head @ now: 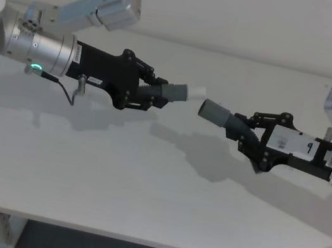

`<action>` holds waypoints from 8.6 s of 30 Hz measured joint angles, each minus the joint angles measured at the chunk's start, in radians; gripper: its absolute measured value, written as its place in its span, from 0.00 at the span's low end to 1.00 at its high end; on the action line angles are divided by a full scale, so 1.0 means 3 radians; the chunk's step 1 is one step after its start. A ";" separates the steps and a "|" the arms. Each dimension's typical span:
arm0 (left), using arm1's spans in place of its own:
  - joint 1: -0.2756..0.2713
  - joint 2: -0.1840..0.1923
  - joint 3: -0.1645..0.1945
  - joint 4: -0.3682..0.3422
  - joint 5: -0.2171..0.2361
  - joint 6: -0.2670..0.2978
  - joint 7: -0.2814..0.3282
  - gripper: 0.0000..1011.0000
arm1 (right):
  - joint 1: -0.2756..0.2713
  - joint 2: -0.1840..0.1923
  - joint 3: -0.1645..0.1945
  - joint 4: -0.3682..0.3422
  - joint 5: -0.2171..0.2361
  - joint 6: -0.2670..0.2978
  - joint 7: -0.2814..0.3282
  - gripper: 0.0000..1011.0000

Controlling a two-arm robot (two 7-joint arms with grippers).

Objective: Use both hands to pick up one end of the pipe from the table, align the ends, and insert them.

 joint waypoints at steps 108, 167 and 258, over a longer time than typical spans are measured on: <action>-0.0099 0.0257 0.0316 -0.0209 -0.0056 0.0354 0.0374 0.34 | 0.0428 -0.0039 -0.0398 0.0359 0.0098 0.0007 -0.0074 0.27; -0.0263 0.0171 0.0485 -0.0029 -0.0117 0.0383 0.0395 0.34 | 0.0656 -0.0084 -0.0604 0.0622 0.0081 0.0027 -0.0177 0.27; -0.0324 0.0127 0.0484 0.0017 -0.0154 0.0304 0.0367 0.34 | 0.0765 0.0124 -0.0702 0.0719 -0.0295 -0.0593 -0.0031 0.27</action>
